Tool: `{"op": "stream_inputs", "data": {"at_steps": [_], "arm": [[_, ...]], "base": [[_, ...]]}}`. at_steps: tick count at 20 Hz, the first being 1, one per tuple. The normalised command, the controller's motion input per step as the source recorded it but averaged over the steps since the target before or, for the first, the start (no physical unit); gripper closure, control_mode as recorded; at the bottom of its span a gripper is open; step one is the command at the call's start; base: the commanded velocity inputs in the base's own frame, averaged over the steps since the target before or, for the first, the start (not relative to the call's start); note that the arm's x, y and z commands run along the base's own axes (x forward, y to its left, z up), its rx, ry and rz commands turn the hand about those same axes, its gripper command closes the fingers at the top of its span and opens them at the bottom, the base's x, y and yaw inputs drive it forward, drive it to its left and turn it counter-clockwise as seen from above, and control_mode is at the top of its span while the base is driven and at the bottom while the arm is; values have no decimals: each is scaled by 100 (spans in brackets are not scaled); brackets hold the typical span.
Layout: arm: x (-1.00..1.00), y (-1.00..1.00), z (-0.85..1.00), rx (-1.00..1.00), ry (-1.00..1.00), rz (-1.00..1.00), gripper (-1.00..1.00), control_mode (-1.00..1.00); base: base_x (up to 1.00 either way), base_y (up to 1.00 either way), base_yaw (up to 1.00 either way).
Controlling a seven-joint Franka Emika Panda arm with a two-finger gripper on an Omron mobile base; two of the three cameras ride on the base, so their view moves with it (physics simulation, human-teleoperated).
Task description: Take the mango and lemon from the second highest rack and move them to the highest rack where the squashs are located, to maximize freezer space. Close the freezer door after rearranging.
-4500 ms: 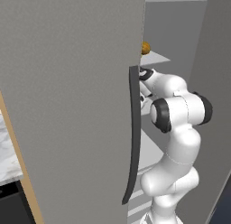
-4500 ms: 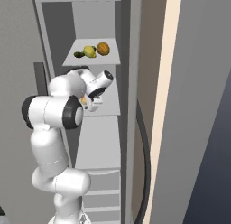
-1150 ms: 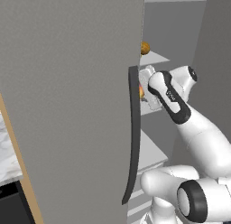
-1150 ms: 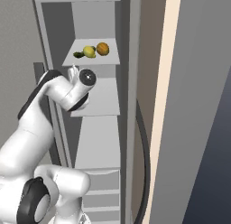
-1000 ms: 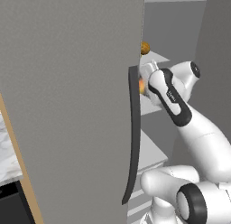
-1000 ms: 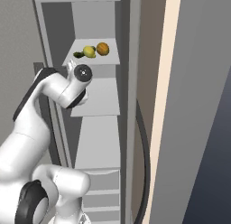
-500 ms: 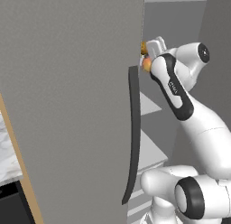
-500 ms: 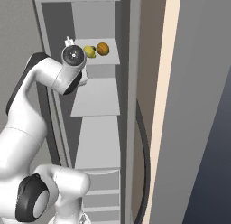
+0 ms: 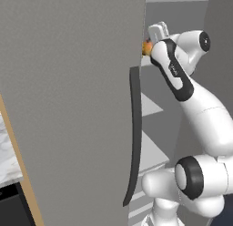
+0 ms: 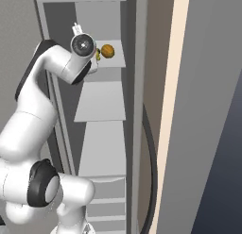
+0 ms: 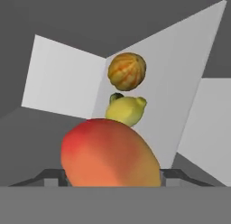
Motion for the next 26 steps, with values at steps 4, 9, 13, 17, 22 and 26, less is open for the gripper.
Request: {"op": "stream_inputs", "data": {"at_steps": [4, 9, 13, 17, 22, 26], "arm": [[68, -3, 0, 0, 0, 0, 100, -100], [72, -2, 0, 0, 0, 0, 100, -100], [63, -5, 0, 0, 0, 0, 100, -100], [54, -9, 0, 0, 0, 0, 100, -100], [56, -6, 0, 0, 0, 0, 100, -100], [57, -6, -1, 0, 0, 0, 100, -100]], "base": [[0, 0, 0], [0, 0, 0], [0, 0, 0], [0, 0, 0], [0, 0, 0], [0, 0, 0]]}}
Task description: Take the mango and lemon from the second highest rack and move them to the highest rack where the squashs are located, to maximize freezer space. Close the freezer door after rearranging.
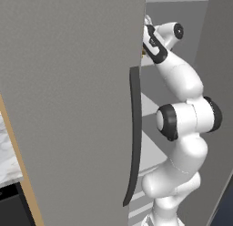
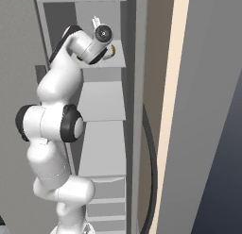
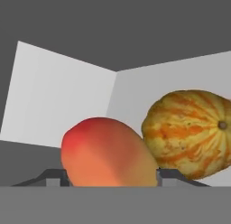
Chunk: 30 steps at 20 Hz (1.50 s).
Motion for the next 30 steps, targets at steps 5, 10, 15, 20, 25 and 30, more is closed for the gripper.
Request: {"op": "stream_inputs", "data": {"at_steps": [5, 10, 15, 20, 25, 30], "arm": [[54, -3, -14, 0, 1, 1, 100, -100], [48, -2, -30, 0, 10, 4, 100, -100], [25, 0, -42, 0, 9, 7, 100, -100], [11, -2, -51, 0, 0, 8, 100, -100], [0, 0, -66, 0, 0, 7, -100, -100], [0, -1, -39, 0, -6, 0, -100, -100]], "base": [[0, 0, 0], [0, 0, 0], [0, 0, 0], [0, 0, 0], [0, 0, 0], [0, 0, 0]]}}
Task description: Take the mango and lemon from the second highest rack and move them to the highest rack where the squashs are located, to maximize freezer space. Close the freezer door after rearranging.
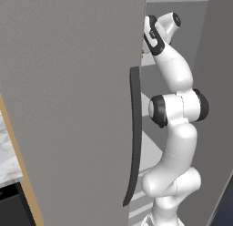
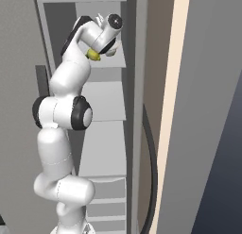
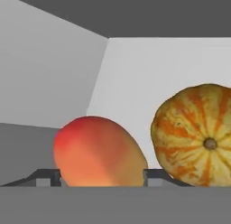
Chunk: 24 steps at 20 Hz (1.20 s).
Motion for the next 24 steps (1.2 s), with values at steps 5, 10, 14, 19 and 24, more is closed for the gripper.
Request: {"op": "stream_inputs", "data": {"at_steps": [5, 10, 14, 19, 24], "arm": [[0, 0, -17, 0, -8, 0, -100, -100], [-9, -1, -7, 0, -15, 0, -100, -100], [-50, 0, 0, 0, -26, 0, -100, -100], [-78, 0, 0, 0, -22, 0, -100, -100], [-88, 0, 8, 0, -9, 0, -100, -100]], "base": [[0, 0, 0], [0, 0, 0], [0, 0, 0], [0, 0, 0], [0, 0, 0]]}}
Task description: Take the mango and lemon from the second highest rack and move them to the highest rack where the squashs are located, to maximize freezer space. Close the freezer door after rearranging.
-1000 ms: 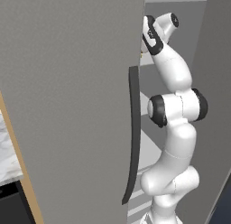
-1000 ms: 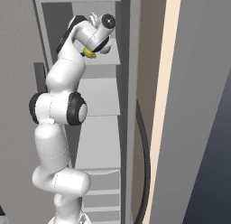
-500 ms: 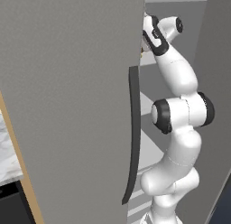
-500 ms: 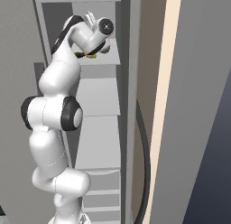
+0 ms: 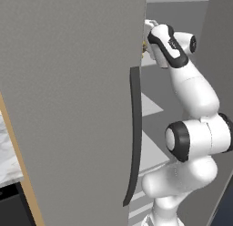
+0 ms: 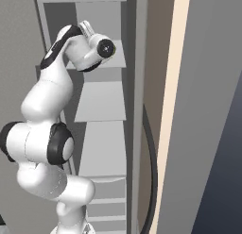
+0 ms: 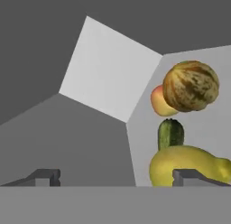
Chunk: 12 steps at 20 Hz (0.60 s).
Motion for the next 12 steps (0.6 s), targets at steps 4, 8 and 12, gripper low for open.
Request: {"op": "stream_inputs", "data": {"at_steps": [4, 8, 12], "arm": [[-84, 0, 30, 0, -1, 0, -100, -100], [-81, 0, 31, 0, 0, 0, -100, -100], [-89, 0, 18, 0, 0, -1, -100, -100]], "base": [[0, 0, 0], [0, 0, 0], [0, 0, 0]]}}
